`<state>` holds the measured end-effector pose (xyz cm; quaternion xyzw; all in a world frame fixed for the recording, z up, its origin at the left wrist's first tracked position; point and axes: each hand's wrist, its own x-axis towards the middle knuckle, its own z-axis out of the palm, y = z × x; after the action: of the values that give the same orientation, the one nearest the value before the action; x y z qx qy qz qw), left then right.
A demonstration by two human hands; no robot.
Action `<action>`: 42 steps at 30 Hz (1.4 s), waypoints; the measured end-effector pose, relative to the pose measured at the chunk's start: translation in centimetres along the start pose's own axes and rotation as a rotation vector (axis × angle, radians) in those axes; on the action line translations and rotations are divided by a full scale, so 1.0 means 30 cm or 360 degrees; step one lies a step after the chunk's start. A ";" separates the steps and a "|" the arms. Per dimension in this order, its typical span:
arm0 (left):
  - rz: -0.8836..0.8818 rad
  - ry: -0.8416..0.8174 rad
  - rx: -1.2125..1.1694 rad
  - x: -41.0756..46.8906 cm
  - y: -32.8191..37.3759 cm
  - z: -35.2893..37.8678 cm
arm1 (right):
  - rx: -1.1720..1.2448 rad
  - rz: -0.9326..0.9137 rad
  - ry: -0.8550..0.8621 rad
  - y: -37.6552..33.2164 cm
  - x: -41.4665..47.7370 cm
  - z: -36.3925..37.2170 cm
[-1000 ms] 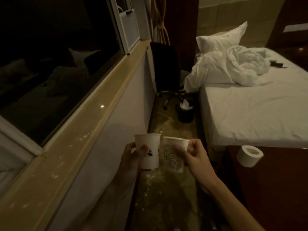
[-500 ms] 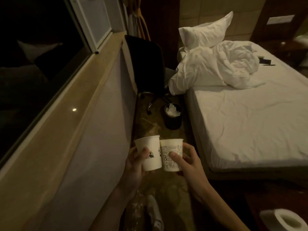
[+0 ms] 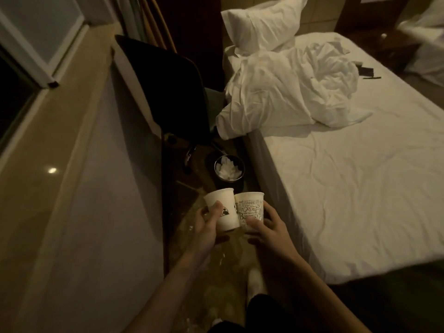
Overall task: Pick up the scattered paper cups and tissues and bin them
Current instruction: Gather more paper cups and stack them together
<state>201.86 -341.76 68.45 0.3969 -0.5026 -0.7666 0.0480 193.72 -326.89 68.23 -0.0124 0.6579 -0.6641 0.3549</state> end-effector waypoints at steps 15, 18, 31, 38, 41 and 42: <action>-0.0462 0.0067 -0.0020 0.996 0.186 0.113 | -0.0336 0.0404 0.0217 -0.093 1.021 -0.034; -0.0503 0.0093 0.0032 1.217 0.149 0.081 | -0.0461 0.0482 0.0272 -0.036 1.231 -0.029; -0.0459 0.0223 0.0580 2.350 -0.377 -0.144 | -0.0770 0.0673 0.0507 0.675 2.255 0.054; -0.0414 0.0065 0.0947 2.632 -0.584 -0.157 | -0.1011 0.0614 0.0581 0.874 2.478 0.005; -0.0477 -0.0069 0.1026 2.665 -0.623 -0.162 | -0.1016 0.0633 0.0490 0.889 2.505 0.012; -0.0514 -0.0119 0.1052 2.658 -0.633 -0.166 | -0.1042 0.0651 0.0444 0.894 2.498 0.018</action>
<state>157.05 -373.77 7.54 0.4370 -0.6552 -0.5745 -0.2228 150.14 -360.74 10.85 0.0966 0.8651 -0.3308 0.3644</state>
